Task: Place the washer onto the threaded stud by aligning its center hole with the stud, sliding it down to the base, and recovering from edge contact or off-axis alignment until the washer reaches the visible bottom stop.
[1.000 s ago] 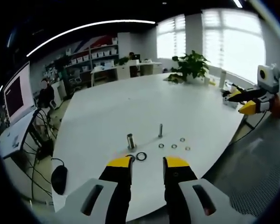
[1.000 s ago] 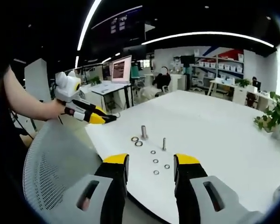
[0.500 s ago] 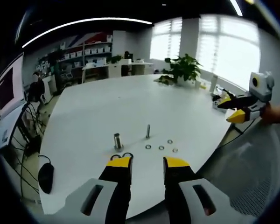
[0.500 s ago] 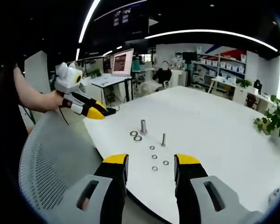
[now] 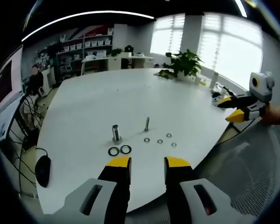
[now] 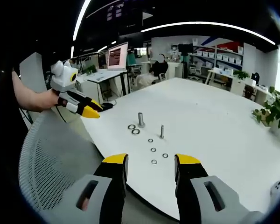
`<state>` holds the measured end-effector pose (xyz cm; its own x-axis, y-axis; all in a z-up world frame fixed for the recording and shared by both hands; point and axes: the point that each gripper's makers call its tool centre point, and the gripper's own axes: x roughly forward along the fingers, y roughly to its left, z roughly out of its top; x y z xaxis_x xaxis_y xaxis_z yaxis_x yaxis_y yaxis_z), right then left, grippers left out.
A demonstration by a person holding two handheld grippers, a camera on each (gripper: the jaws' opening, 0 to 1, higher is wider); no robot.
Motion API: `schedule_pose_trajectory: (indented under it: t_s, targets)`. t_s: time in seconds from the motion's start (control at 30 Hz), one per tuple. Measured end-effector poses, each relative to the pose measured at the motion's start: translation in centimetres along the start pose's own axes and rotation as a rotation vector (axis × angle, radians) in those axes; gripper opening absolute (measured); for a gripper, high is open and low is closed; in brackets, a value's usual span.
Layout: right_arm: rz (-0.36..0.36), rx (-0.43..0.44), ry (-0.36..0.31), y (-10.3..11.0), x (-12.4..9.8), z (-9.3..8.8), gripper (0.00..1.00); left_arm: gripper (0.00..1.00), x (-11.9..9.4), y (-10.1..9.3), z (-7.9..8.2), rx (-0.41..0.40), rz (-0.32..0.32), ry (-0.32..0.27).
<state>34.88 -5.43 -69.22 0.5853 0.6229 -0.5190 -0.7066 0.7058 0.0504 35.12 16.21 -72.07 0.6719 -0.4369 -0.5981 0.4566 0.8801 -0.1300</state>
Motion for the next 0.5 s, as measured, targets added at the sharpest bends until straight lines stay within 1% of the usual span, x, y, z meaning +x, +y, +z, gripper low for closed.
schedule_pose_trajectory:
  t_s: [0.07, 0.13, 0.2, 0.27, 0.3, 0.33, 0.37, 0.4, 0.5]
  targets:
    - [-0.003, 0.016, -0.004, -0.3, -0.1, 0.0, 0.42, 0.26, 0.0, 0.4, -0.3, -0.012, 0.020, 0.018]
    - [0.000, 0.028, -0.003, -0.4, -0.1, 0.0, 0.42, 0.26, 0.3, 0.8, -0.5, -0.032, 0.022, 0.035]
    - [0.003, 0.021, -0.002, -0.3, 0.0, 0.0, 0.42, 0.27, 0.5, 0.8, -0.7, -0.058, 0.010, 0.057]
    - [0.010, 0.008, 0.000, 0.0, 0.1, 0.0, 0.42, 0.29, 0.9, 0.2, -0.6, -0.137, -0.048, 0.060]
    - [0.030, 0.011, -0.007, 0.3, 0.1, 0.1, 0.43, 0.29, 1.1, -0.1, -0.7, -0.186, -0.076, 0.066]
    - [0.030, 0.010, -0.009, 0.3, 0.1, 0.1, 0.43, 0.29, 1.2, 0.4, -1.0, -0.219, -0.064, 0.078]
    - [0.030, 0.007, -0.010, 0.3, 0.1, 0.1, 0.43, 0.29, 1.2, 0.8, -1.1, -0.213, -0.060, 0.081]
    - [0.029, 0.009, -0.016, 0.2, 0.0, 0.2, 0.43, 0.28, 1.3, 1.4, -1.4, -0.198, -0.051, 0.105]
    - [0.024, 0.020, -0.034, 0.0, -0.3, 0.5, 0.43, 0.28, 1.8, 3.0, -1.8, -0.168, -0.029, 0.139]
